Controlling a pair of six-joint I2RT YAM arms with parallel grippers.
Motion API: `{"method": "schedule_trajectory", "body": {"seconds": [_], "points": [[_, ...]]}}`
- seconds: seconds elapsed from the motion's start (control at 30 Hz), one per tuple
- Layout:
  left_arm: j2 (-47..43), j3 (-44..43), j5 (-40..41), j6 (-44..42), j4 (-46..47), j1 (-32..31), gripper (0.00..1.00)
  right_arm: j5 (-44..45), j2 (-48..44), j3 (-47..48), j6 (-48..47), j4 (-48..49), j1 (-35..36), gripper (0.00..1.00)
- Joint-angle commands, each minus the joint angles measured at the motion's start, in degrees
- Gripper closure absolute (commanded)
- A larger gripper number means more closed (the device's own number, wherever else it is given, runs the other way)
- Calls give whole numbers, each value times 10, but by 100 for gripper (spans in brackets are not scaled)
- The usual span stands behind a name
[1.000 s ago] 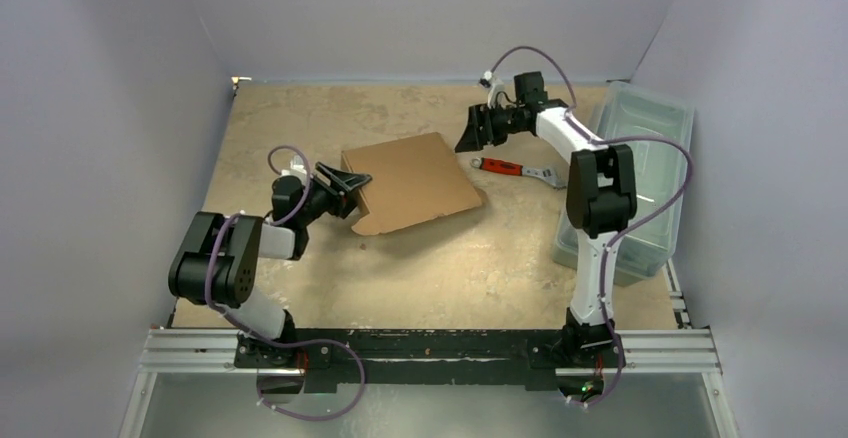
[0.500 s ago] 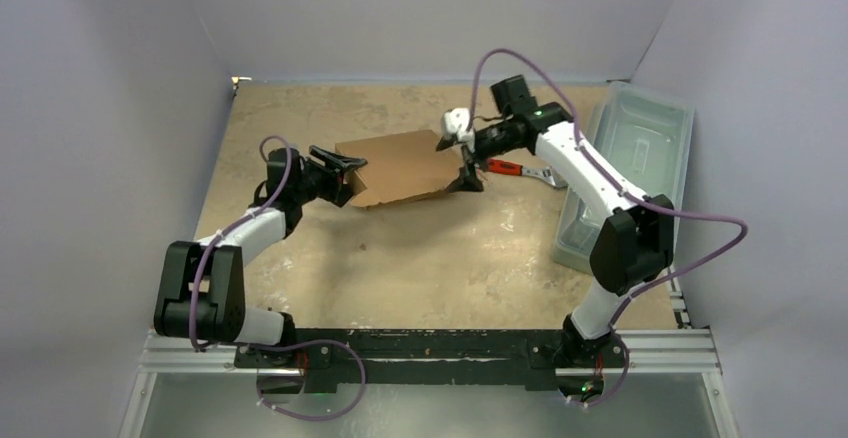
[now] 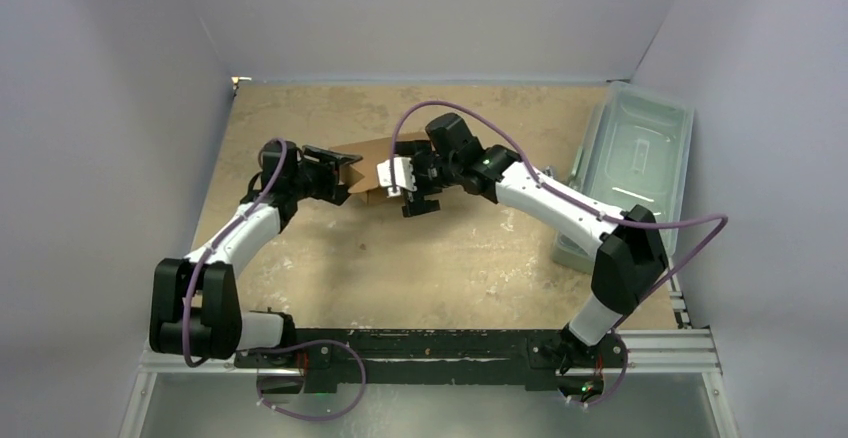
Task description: Fold the paper box
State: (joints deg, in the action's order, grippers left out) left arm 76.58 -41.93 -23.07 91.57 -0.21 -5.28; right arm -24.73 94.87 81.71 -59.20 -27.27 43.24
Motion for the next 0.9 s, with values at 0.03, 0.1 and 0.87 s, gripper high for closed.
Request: {"method": "schedule_trajectory", "body": {"seconds": [0.03, 0.1, 0.87], "points": [[-39, -13, 8, 74, -32, 0, 88, 100, -1, -33, 46, 115, 22, 1], [-45, -8, 9, 84, -28, 0, 88, 112, 0, -45, 54, 135, 30, 1], [-67, 19, 9, 148, 41, 1, 71, 173, 35, -83, 103, 288, 57, 43]]}}
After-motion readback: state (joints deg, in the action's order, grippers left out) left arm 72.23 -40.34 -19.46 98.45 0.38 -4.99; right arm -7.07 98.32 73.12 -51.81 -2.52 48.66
